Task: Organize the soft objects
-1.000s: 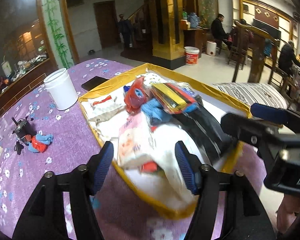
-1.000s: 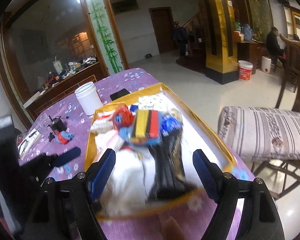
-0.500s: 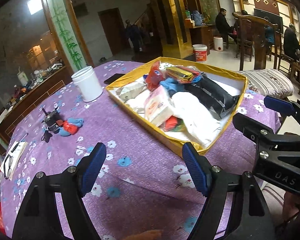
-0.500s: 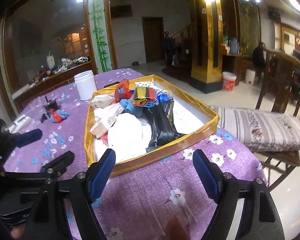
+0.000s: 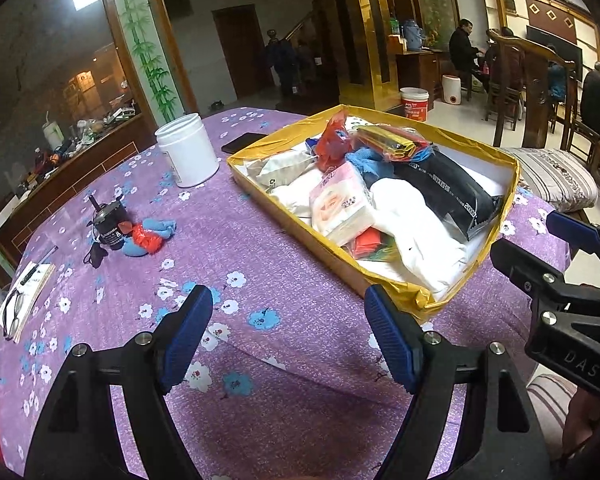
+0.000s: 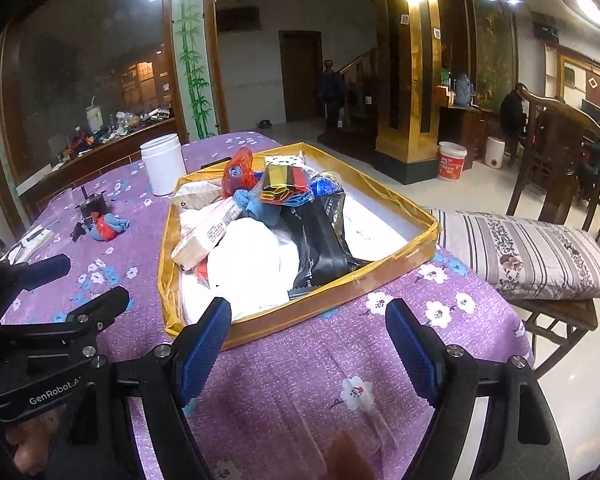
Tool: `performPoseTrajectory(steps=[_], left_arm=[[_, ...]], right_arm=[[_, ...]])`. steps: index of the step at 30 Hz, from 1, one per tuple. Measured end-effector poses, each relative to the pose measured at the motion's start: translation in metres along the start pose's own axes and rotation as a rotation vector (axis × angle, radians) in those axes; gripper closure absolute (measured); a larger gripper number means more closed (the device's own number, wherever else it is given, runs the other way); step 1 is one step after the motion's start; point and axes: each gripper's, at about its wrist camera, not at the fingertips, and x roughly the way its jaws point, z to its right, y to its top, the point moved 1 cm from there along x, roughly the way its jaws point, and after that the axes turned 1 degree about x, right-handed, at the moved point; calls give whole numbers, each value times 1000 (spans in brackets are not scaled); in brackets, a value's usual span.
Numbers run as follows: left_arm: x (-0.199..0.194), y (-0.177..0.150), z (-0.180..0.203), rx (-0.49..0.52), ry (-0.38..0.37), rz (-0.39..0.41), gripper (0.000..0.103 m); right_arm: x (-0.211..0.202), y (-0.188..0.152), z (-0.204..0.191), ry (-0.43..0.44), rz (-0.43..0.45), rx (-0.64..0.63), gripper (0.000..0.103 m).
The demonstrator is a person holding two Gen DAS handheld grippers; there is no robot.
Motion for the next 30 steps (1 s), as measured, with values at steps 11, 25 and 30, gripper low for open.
performPoseTrajectory(steps=[11,25,30], left_arm=[[-3,1,0,-1,-23,7,25],[-2,2,-3,-3,3,-6,25],[-1,1,-4,-3,7,-2,25]], right_arm=[[-1,3,2,-2,15,6,22],[2,4,5,-15,3,20,22],[3,4,5,-14,2,22,22]])
